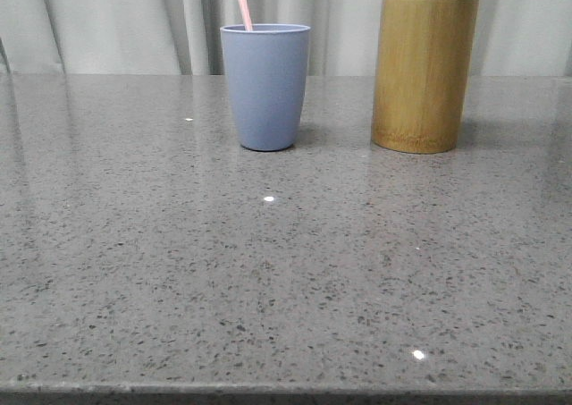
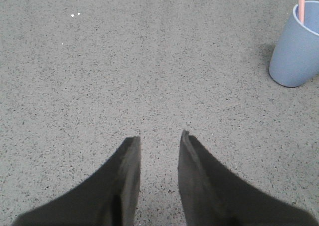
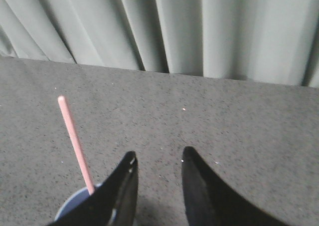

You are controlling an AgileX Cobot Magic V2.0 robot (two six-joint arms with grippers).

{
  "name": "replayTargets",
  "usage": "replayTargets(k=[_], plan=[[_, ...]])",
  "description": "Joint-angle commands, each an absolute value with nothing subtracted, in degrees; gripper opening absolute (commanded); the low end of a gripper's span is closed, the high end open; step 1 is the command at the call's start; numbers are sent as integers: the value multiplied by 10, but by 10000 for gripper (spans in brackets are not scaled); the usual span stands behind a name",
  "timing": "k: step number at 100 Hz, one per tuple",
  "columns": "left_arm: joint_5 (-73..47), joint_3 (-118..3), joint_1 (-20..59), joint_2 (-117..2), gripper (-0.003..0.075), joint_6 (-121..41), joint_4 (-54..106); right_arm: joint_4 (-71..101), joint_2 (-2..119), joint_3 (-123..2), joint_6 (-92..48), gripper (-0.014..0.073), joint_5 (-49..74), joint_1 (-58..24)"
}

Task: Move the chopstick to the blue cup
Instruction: 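Lower the pink stick into the blue cup and open the right gripper, then raise the right gripper away from the cups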

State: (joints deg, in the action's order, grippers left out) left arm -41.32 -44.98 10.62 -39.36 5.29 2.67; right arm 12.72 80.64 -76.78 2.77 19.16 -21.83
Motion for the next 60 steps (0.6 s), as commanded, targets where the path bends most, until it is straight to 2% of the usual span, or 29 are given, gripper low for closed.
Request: replayTargets(k=[1,39,49,60], plan=[[-371,-463,105,-386,188,58,30,114,744,-738,24,248,148,-205],[-358,-463,105,-381,188,58,30,101,572,-536,24,245,92,-194],[-357,-463,105,-381,188,58,30,101,524,-485,24,185,68,-194],[-357,-463,105,-381,175,58,30,101,473,-436,24,66,60,-194]])
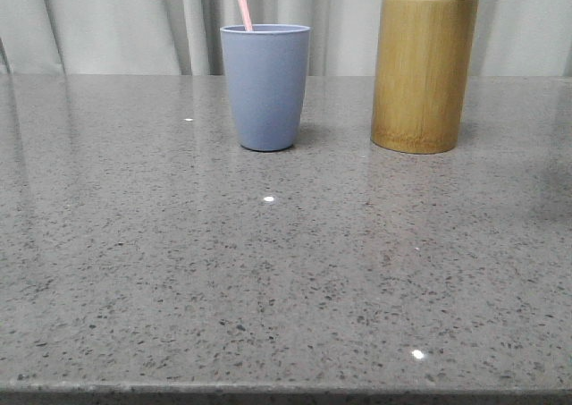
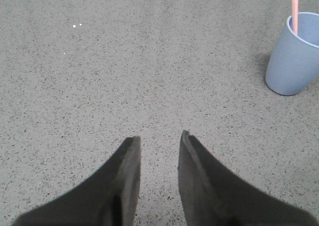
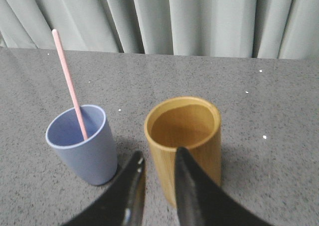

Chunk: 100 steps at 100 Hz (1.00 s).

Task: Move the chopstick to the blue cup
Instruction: 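Raise the right gripper away from the cups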

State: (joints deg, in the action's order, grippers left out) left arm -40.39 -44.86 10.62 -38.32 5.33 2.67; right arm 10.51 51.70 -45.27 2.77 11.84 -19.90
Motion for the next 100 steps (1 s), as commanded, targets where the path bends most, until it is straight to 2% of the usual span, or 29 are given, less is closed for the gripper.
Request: replayTargets(k=[1,15,22,48,100], plan=[[-357,-463,105,-381,172,58,30,101,470,-430,24,50,60,-194],[-352,-463,105,-377,52,58,30,101,412,-384,24,-104,59,-194],[-347,-462,105,-373,-21,58,30,101,388,-364,24,-99,58,-194],[-323,-433,105,-334,-19,58,29,101,320,-298,24,-100,48,-194],[-303,-311,105,-136,-19,58,29,101,185,-217,24,-100,40,-194]])
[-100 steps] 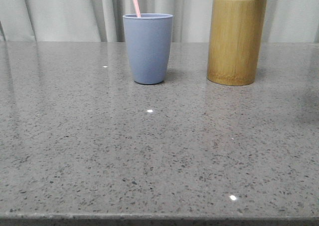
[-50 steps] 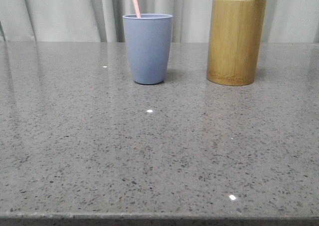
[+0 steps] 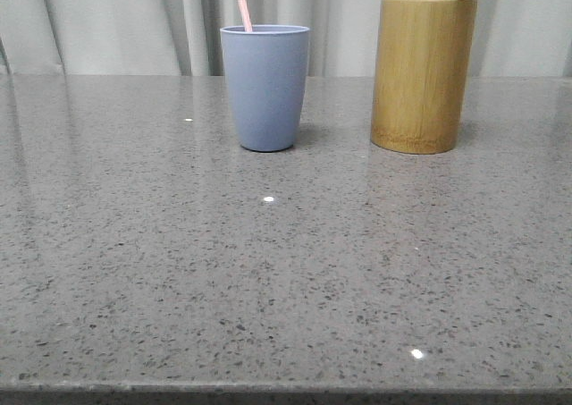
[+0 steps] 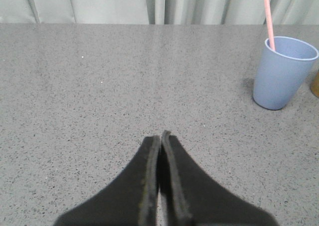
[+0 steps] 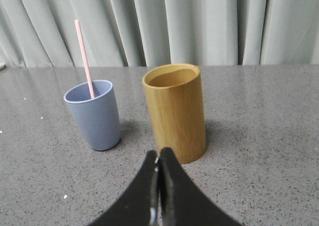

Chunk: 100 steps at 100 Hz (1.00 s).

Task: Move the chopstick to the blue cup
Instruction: 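Raise the right gripper away from the cups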

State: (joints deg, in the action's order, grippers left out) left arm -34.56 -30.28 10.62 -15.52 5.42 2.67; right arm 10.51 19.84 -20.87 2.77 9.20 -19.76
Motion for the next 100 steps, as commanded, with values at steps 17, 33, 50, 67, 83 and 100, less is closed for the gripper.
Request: replayTargets(k=[17,33,50,67,83,100], plan=[[-303,-308,105,-112,-19,58,28,101,178,-216,24,-100,46,-194],[-303,-308,105,-112,-19,58,29,101,178,-216,24,-100,52,-194],[-303,-308,105,-112,-19,58,29,101,178,-216,24,-105,52,-194],[-303,-308,105,-112,-19,58,29,101,178,-216,24,-105,52,-194],[-303,-308,105,-112,-19,58,29,101,178,-216,24,-105,52,-194],[-303,-308,105,-112,-19,58,29,101,178,-216,24,-105,52,-194]])
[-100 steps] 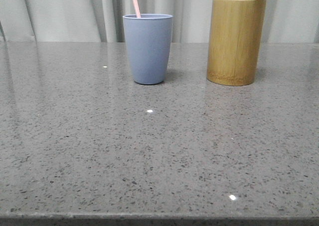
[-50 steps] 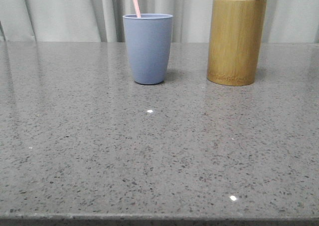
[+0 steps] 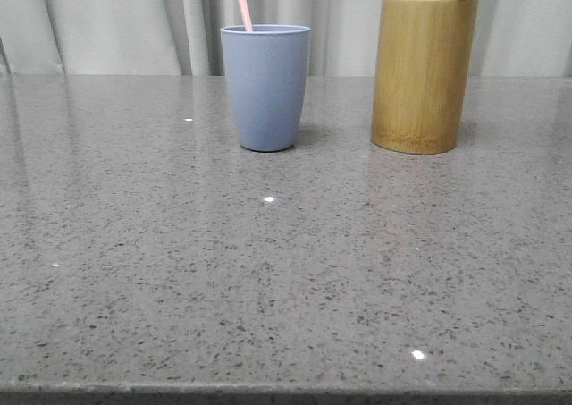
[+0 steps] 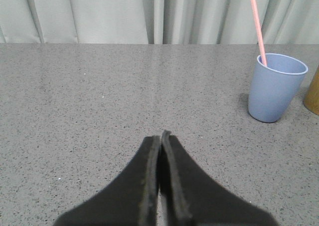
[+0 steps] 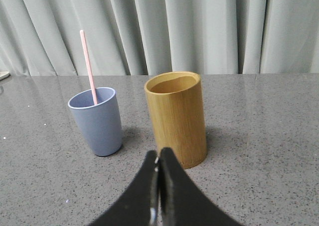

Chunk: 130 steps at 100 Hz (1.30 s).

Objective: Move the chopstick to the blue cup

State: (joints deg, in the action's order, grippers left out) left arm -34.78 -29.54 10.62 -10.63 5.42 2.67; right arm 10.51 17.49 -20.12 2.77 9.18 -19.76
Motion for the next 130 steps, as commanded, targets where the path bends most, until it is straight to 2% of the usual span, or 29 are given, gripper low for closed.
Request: replayTargets(k=[1,63,94,130], plan=[[-303,-308,105,-112,-19,58,29,101,178,-216,24,-105,52,-194],[-292,-297,105,-112,-19,58,-6,101,178,-216,24,-105,52,-194],[-139,-217,76,-112,-19,58,-21,101,178,-216,24,-105,52,-194],[-84,-116,32,-72,-19,58,-4,101,178,-216,24,-105,52,-194]])
